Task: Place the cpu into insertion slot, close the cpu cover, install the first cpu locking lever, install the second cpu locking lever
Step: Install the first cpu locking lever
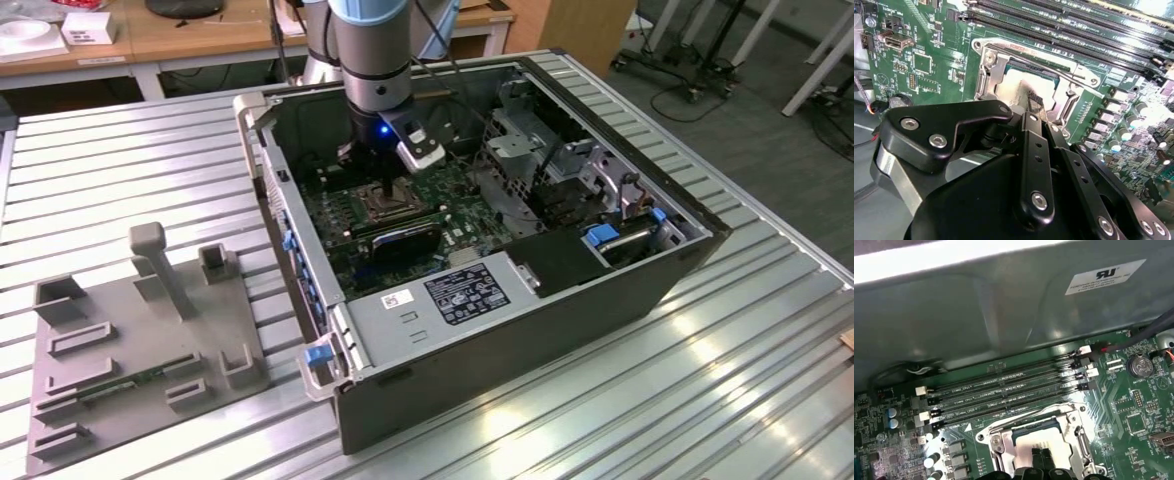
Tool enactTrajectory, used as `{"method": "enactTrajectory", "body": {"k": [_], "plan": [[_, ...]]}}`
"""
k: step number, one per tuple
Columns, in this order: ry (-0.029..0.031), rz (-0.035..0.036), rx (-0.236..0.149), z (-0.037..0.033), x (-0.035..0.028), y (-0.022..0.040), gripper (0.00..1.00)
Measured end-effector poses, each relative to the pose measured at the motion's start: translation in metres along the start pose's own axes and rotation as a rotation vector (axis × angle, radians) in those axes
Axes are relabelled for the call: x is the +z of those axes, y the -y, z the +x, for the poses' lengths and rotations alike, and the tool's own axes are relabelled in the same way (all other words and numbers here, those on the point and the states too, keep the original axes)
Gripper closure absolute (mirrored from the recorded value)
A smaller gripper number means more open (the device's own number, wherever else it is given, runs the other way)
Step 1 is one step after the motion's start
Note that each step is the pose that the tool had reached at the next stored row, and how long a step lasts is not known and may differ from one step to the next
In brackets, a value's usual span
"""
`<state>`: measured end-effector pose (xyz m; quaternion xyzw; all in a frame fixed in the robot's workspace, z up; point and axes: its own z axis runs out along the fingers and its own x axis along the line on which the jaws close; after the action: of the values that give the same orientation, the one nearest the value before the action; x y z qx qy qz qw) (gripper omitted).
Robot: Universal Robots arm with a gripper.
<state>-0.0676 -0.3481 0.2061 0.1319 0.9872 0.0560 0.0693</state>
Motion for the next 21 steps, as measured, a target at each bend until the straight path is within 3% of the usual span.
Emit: {"method": "enactTrajectory", "body": {"k": [7,16,21], "plan": [[-0.0134,-0.0127,-0.103,0.0000,0.0001,-0.0001,0.89],[-0.0139,-0.0131,-0.106,-0.0044,0.0007,-0.0011,0.89],[-0.0109,0.0050,-0.115,-0.0045,0.0000,-0.0013,0.89]]}}
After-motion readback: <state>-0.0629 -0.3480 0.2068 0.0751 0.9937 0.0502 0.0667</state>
